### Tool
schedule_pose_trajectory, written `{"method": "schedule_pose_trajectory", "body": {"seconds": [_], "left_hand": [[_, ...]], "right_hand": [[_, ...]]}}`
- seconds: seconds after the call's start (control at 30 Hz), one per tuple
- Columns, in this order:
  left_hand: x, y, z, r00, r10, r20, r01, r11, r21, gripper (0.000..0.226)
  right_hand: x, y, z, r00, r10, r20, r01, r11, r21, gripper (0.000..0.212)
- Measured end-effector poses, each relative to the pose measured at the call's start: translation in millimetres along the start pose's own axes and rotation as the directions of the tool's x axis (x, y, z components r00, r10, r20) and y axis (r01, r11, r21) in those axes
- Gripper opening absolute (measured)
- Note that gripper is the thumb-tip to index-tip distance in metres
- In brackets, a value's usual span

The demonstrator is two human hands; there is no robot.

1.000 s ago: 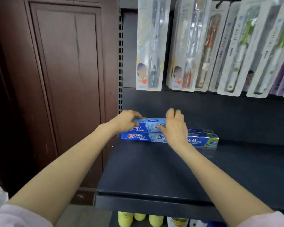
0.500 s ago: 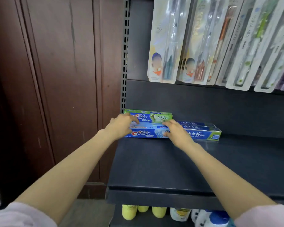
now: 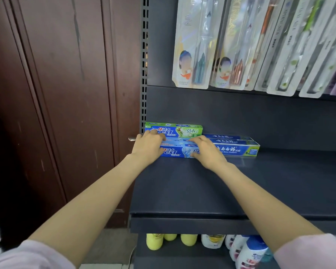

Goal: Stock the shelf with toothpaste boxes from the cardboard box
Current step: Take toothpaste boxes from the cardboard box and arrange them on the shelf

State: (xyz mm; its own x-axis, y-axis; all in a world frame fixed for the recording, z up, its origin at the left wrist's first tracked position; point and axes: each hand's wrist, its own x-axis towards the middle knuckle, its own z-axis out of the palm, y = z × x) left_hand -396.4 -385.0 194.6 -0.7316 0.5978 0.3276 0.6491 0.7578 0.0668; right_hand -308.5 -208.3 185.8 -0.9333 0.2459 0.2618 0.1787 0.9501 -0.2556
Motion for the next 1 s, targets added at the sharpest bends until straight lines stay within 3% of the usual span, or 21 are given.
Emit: {"method": "schedule_pose_trajectory", "body": {"seconds": [0.13,0.33,0.5,0.63,0.77,1.0], "left_hand": [[0,32,-7,0.997,0.043,-0.061,-0.052,0.988,-0.146,0.032],[-5,126,-11,0.996,0.094,0.006,-0.087,0.941,-0.328,0.026],[-24,234,-8,0.991,0.137,-0.005,-0.123,0.875,-0.468,0.017],[-56,339,6,0.985,0.168,-0.038,-0.159,0.809,-0.566,0.011],[-90,433,32,0.98,0.197,-0.006,-0.164,0.797,-0.581,0.011],[-124,525,103,0.938,0.233,0.257,-0.078,0.863,-0.499,0.018]], "right_hand": [[-15,10,-16,0.997,0.023,-0.073,-0.013,0.991,0.132,0.039],[-66,65,-54,0.985,0.141,-0.098,-0.111,0.959,0.262,0.027],[-138,135,-95,0.972,0.201,-0.12,-0.161,0.946,0.282,0.023],[-211,212,-118,0.966,0.22,-0.138,-0.19,0.961,0.201,0.021],[-273,286,-130,0.976,0.211,-0.054,-0.205,0.974,0.095,0.019],[-345,387,-96,0.933,0.311,0.18,-0.322,0.946,0.03,0.02]]}}
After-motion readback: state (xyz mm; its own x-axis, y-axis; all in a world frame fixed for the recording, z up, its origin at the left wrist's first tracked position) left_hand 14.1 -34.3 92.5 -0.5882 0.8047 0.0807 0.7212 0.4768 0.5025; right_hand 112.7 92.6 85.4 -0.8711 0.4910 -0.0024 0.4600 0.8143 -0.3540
